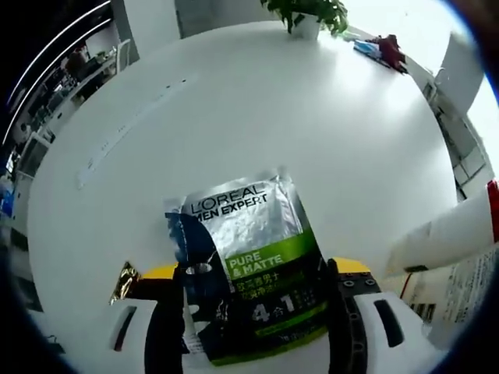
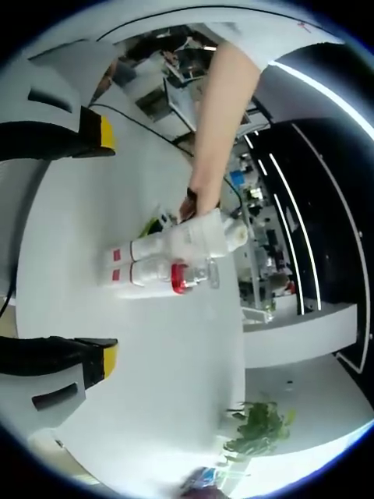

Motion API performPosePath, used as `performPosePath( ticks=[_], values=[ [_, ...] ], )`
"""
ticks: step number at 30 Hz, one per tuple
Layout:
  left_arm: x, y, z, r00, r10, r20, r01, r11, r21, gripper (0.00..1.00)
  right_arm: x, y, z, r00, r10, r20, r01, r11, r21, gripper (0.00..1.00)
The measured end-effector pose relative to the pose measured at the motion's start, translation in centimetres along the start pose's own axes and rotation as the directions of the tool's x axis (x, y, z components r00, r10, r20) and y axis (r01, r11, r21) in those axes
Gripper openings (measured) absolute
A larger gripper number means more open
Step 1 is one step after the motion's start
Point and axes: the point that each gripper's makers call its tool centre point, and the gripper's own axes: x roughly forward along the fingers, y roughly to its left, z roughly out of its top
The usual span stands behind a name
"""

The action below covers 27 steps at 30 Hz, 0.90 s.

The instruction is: Arrange the skincare products in the storage area until every visible bottle or jar stands upright without overlapping.

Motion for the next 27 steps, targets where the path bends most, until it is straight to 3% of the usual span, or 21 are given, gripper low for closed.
performPosePath(
  ticks=[7, 8, 10, 11, 19, 27],
  values=[
    [-0.1, 0.6, 0.0, 1.0, 0.002, 0.0, -0.002, 1.0, -0.005, 0.6, 0.0, -0.1, 0.0, 1.0, -0.004, 0.001, 0.004, 1.0, -0.001, 0.94],
    [-0.2, 0.9, 0.1, 1.0, 0.002, 0.01, -0.002, 1.0, -0.007, 0.55, 0.0, -0.1, 0.0, 1.0, -0.005, 0.001, 0.005, 1.0, -0.002, 0.94],
    [-0.3, 1.1, 0.5, 1.0, -0.003, 0.027, 0.004, 1.0, -0.029, 0.31, 0.0, -0.1, 0.0, 1.0, -0.005, 0.001, 0.005, 1.0, -0.001, 0.95],
    [-0.3, 1.0, 0.4, 0.999, -0.032, 0.031, 0.034, 0.999, -0.034, 0.3, 0.0, -0.1, 0.0, 1.0, -0.005, 0.0, 0.005, 1.0, -0.001, 0.94],
    [-0.9, 1.0, -0.1, 0.999, -0.031, 0.04, 0.033, 0.999, -0.038, 0.24, 0.0, -0.1, 0.0, 1.0, -0.005, -0.003, 0.005, 1.0, -0.007, 0.94],
    [-3.0, 1.3, -0.2, 0.997, -0.023, 0.073, 0.026, 0.999, -0.043, 0.23, 0.0, 0.1, 0.1, 1.0, 0.002, 0.002, -0.002, 1.0, -0.015, 0.94]
  ],
)
